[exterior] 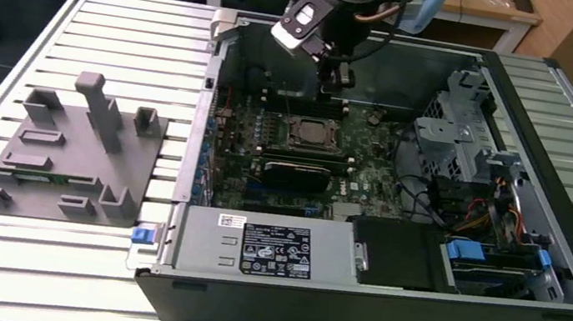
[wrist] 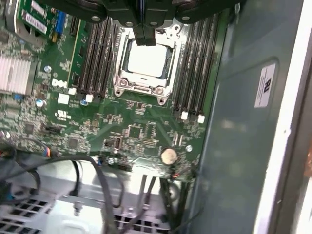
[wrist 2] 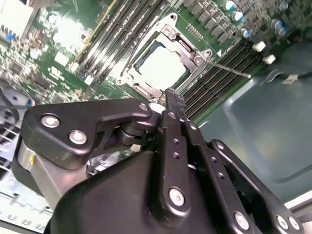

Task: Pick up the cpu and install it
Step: 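Install the first cpu locking lever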

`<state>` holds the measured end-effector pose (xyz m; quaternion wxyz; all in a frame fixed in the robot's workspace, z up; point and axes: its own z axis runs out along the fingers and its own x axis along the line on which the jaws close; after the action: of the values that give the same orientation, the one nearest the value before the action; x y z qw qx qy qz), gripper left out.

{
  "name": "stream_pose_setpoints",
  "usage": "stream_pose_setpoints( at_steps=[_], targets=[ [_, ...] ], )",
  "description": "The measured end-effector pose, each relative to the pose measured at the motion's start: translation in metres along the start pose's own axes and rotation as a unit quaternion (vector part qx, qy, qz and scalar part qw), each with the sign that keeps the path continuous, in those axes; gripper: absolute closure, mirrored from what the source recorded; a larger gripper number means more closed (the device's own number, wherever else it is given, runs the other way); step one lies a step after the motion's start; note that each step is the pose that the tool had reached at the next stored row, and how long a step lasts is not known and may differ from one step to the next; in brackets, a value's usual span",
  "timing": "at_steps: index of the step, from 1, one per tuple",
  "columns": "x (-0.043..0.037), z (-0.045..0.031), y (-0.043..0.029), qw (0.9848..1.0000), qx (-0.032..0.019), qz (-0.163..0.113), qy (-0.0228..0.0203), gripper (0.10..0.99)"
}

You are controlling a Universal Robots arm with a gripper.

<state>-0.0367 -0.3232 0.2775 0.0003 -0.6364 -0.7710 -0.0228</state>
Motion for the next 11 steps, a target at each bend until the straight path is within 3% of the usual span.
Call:
stream_pose_setpoints(
  at_steps=[6,11],
  targets=[
    [0.0,0.0005,0.0,0.9985,0.0016,-0.055,0.0019,0.98],
    [0.0,0.001,0.0,0.995,0.0029,-0.1,0.0035,0.98]
  ],
)
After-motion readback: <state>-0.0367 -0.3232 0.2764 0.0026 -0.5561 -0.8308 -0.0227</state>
